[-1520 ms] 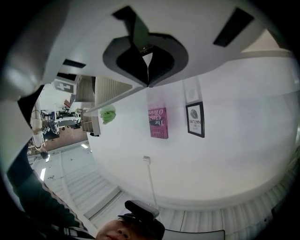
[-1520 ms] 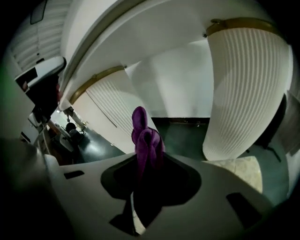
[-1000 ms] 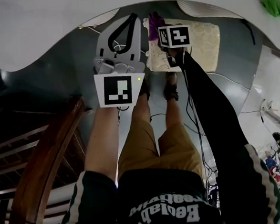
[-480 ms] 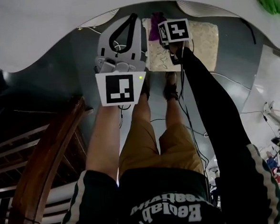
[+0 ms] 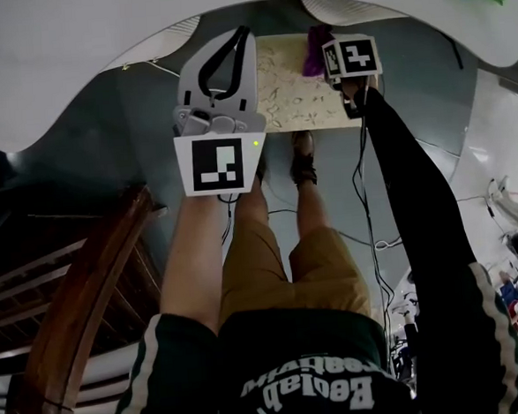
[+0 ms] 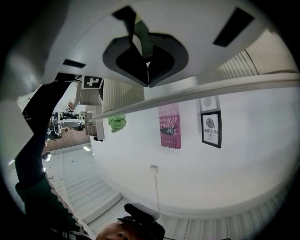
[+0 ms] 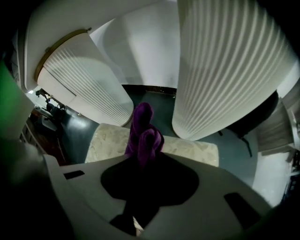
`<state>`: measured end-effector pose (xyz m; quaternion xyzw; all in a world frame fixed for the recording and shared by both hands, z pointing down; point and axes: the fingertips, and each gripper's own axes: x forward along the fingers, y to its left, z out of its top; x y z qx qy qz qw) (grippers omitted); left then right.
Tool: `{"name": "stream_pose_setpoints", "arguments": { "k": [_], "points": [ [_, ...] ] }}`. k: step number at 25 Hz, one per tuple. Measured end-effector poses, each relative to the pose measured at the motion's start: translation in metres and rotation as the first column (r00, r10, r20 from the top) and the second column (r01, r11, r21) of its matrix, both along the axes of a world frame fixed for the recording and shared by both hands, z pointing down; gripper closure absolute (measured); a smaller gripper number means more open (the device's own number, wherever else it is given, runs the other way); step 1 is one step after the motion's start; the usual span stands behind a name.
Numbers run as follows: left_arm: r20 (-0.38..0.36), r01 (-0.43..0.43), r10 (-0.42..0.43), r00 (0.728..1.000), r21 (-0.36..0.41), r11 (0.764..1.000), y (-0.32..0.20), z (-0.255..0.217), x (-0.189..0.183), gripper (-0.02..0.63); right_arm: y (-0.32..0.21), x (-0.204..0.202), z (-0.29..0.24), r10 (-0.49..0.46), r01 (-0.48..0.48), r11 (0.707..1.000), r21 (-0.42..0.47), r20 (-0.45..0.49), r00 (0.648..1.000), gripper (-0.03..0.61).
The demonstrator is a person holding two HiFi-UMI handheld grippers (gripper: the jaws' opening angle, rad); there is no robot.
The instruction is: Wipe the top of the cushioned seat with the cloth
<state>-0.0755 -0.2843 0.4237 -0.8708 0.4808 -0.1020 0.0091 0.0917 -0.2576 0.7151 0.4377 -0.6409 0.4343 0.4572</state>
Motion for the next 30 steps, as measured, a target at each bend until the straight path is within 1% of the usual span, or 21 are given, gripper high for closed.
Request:
{"name": "stream_pose_setpoints", "arguments": {
  "k": [5,9,14,18,21,24,27,30],
  "points": [
    [-0.011,0.005,-0.005,1.0,-0.003,1.0,0.001,-0.004,0.02,0.597,0.002,0.069,0.003,0.0,-0.001,1.0,-0.01,-0.045,0.999,0.482],
    [-0.01,0.021,-0.021,1.0,-0.004,1.0,-0.001,-0.004,0.026,0.597,0.002,0.114,0.002,0.035,-0.037,0.999,-0.024,-0.083,0.996,0.482],
    [0.011,0.026,-0.026,1.0,0.001,1.0,0.003,-0.005,0.028,0.597,0.015,0.15,0.012,0.097,-0.11,0.992,-0.063,-0.185,0.978,0.482],
    [0.016,0.036,-0.036,0.999,-0.013,0.999,0.003,-0.001,0.03,0.597,0.019,0.161,0.021,0.129,-0.141,0.988,-0.063,-0.167,0.977,0.482],
    [0.023,0.048,-0.048,0.999,-0.007,0.999,0.005,-0.004,0.024,0.597,0.014,0.157,0.013,0.157,-0.162,0.986,-0.032,-0.126,0.98,0.482],
    [0.016,0.059,-0.059,0.998,0.003,0.998,0.012,-0.011,0.017,0.597,0.013,0.138,-0.006,0.168,-0.167,0.986,0.013,-0.062,0.984,0.482],
    [0.003,0.075,-0.075,0.997,-0.01,0.997,0.021,-0.015,0.008,0.597,0.022,0.095,-0.02,0.17,-0.171,0.985,0.015,0.039,0.985,0.482],
    [-0.001,0.09,-0.09,0.996,-0.021,0.996,0.028,-0.021,-0.005,0.597,0.037,0.026,-0.028,0.119,-0.12,0.993,-0.005,0.139,0.983,0.482]
  ]
}}
